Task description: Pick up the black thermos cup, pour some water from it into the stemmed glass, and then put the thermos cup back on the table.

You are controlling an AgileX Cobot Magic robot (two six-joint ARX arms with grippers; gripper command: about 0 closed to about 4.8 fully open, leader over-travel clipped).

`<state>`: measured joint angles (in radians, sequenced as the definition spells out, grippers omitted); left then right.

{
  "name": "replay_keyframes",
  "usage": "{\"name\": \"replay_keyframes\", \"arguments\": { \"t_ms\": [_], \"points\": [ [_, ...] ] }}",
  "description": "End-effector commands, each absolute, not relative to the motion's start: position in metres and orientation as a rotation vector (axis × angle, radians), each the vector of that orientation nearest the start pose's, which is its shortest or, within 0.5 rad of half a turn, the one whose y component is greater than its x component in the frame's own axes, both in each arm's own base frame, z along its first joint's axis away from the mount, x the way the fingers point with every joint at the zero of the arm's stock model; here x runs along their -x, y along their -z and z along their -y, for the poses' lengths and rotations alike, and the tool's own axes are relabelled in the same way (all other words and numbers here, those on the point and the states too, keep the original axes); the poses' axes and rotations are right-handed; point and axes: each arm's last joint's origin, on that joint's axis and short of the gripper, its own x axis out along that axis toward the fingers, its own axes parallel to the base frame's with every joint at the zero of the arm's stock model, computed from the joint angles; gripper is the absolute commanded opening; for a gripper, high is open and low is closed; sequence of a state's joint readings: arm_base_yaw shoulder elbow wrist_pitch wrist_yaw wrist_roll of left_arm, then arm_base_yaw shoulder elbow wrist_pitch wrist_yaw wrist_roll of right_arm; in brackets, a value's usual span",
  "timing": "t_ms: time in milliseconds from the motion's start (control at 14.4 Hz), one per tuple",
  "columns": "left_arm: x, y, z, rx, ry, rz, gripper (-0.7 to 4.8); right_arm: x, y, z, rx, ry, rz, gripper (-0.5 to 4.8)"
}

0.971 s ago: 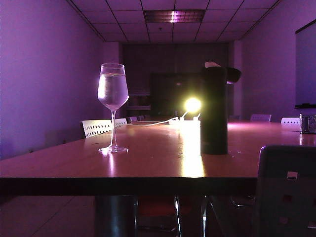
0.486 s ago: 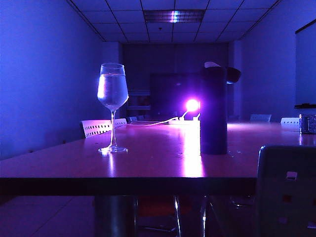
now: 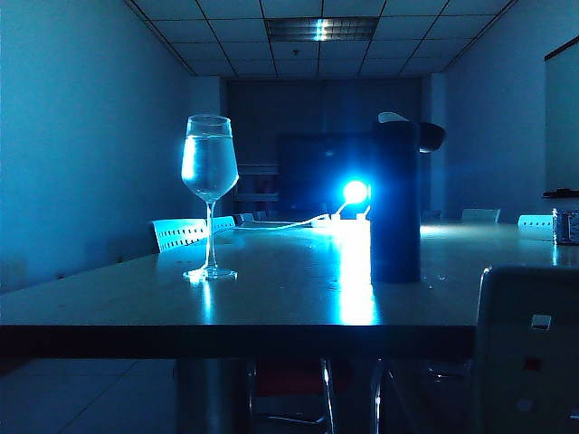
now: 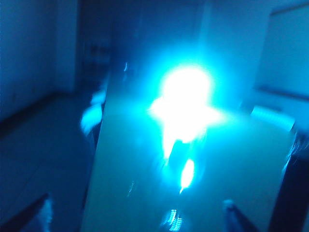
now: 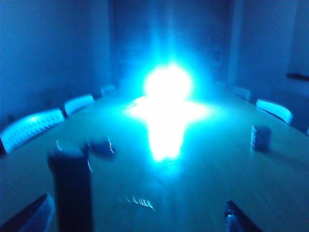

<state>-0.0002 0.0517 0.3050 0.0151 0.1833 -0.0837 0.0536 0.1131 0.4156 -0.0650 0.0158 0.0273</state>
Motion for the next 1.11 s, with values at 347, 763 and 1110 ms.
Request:
{"name": "replay_keyframes", "arguments": {
  "t_ms": [347,763,1110],
  "points": [
    [-0.142,-0.316,0.021,0.096,0.42,0.168,4.79,-0.12,-0.386,-0.012,0.065,-0.251,0.172,4.79],
    [-0.204,-0.288,0.078,0.104,0.562,0.054,4.79,-0.24,-0.343,-0.035,0.009,-0.4,0.031,4.79],
    [-0.224,-0.259,0.105,0.097,0.609,-0.038,4.79,-0.312,-0.273,-0.065,0.022,-0.475,-0.053,4.79]
  ]
}}
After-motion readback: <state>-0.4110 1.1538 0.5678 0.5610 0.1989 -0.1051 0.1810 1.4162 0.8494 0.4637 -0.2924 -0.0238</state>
